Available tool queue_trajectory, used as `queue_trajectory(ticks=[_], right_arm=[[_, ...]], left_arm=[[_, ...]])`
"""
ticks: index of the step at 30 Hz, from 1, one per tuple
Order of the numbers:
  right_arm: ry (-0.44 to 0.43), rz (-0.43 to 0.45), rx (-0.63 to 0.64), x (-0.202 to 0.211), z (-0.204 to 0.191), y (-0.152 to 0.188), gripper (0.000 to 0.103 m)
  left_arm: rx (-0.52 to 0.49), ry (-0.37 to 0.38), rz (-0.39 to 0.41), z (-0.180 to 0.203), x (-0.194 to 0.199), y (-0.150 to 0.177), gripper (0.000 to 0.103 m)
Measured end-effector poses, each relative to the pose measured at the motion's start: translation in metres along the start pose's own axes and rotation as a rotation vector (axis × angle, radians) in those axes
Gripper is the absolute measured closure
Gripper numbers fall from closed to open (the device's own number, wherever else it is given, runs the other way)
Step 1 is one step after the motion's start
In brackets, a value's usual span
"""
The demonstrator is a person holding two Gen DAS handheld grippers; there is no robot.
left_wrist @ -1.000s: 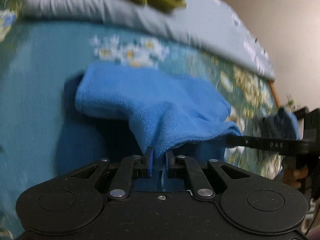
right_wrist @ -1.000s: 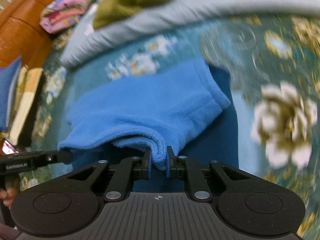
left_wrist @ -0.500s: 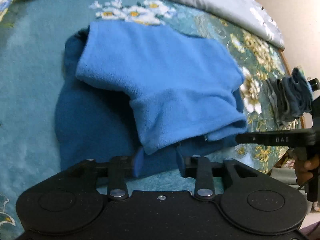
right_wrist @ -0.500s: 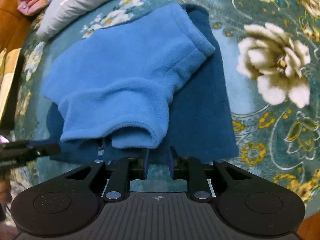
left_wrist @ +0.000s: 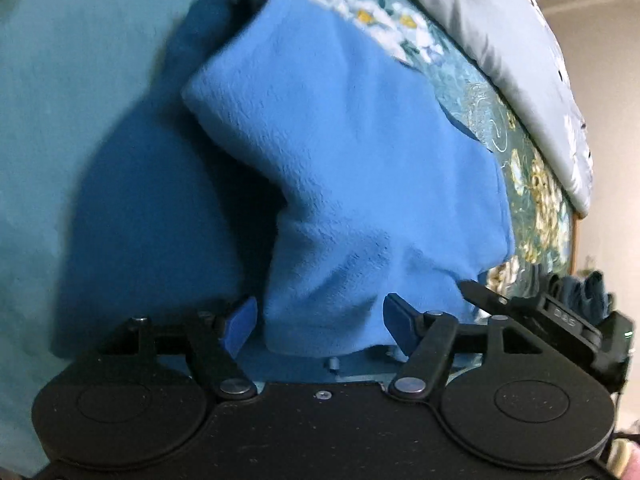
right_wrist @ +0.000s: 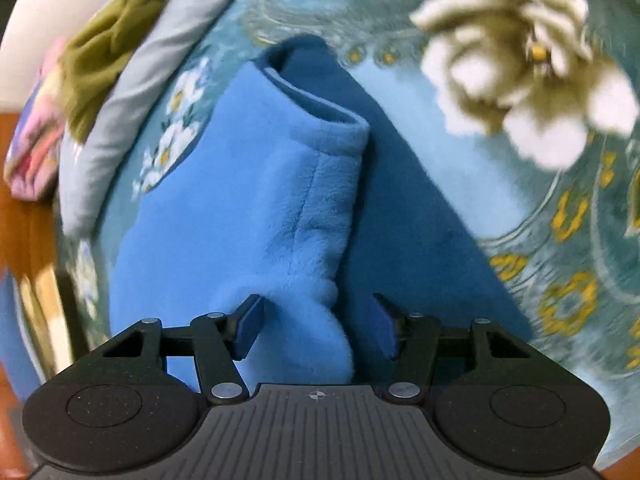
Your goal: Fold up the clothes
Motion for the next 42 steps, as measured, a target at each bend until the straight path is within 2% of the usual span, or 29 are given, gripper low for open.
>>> queue_trajectory(ticks=[3,4,5,7,8,14,16,18,21,25,27,30,32,33,35,37,39,42], right_arm=[[-0.043,-0.016,-0.021,-0.003,0.000,0.002,0.066],[-0.047,-0.022,-0.022,-0.003,-0.001,0.003,0.076],[-0.046,-0.027,-0.009,-0.002,-0.003,0.004,0.082],[-0.040,-0.037,0.027,0.001,-0.008,0.003,0.086],[-0.042,-0.041,0.050,0.003,-0.011,0.003,0.086],[-0.067,-0.051,0.175,0.026,-0.034,0.006,0.089],[-0.066,-0.062,0.189,0.031,-0.034,0.010,0.089],[-0.046,-0.086,0.190,0.031,-0.027,0.017,0.089],[0.008,-0.110,0.173,0.015,-0.013,0.020,0.089],[0.082,-0.129,0.139,-0.008,0.003,0.019,0.088],[0.085,-0.125,0.119,-0.010,0.005,0.016,0.087],[0.083,-0.132,0.177,0.000,-0.003,0.015,0.083],[0.086,-0.123,0.232,0.012,-0.010,0.014,0.073],[0.086,-0.109,0.257,0.021,-0.012,0.013,0.070],[0.079,-0.057,0.296,0.040,-0.015,0.005,0.056],[0.089,-0.002,0.304,0.053,-0.014,-0.004,0.044],[0.110,0.048,0.290,0.058,-0.006,-0.019,0.033],[0.140,0.098,0.229,0.055,0.006,-0.042,0.032]], left_arm=[[0.054,0.016,-0.016,-0.004,-0.005,0.001,0.044],[0.078,0.026,-0.026,-0.006,-0.007,0.001,0.052],[0.091,0.036,-0.034,-0.008,-0.006,0.002,0.065],[0.079,0.048,-0.029,-0.007,-0.003,0.001,0.083],[0.059,0.050,-0.015,-0.004,0.002,0.001,0.088],[-0.022,0.097,0.038,0.014,0.031,0.010,0.095],[-0.016,0.110,0.036,0.011,0.038,0.019,0.095],[-0.008,0.093,0.025,0.006,0.035,0.027,0.095],[0.019,0.046,0.002,-0.004,0.021,0.034,0.094],[-0.002,-0.062,-0.030,-0.003,-0.009,0.035,0.093],[-0.027,-0.072,-0.018,0.000,-0.002,0.032,0.092],[-0.072,-0.079,0.005,0.005,0.011,0.028,0.090],[-0.101,-0.084,0.020,0.008,0.020,0.026,0.074],[-0.116,-0.087,0.028,0.009,0.024,0.024,0.070],[-0.146,-0.092,0.043,0.013,0.033,0.022,0.060],[-0.171,-0.132,0.119,0.012,0.050,0.013,0.050],[-0.147,-0.168,0.179,0.005,0.060,0.002,0.046],[-0.062,-0.196,0.219,-0.007,0.057,-0.021,0.043]])
Point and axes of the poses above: each gripper's, at about its wrist camera, not at the fingertips, and x roughly against the way its jaws point, z to its right, y to its underside, the point moved 1 cm from there along -x, roughly the way its jaws point, and after that the axes turned 8 degrees about -y, right-handed, at the moved point
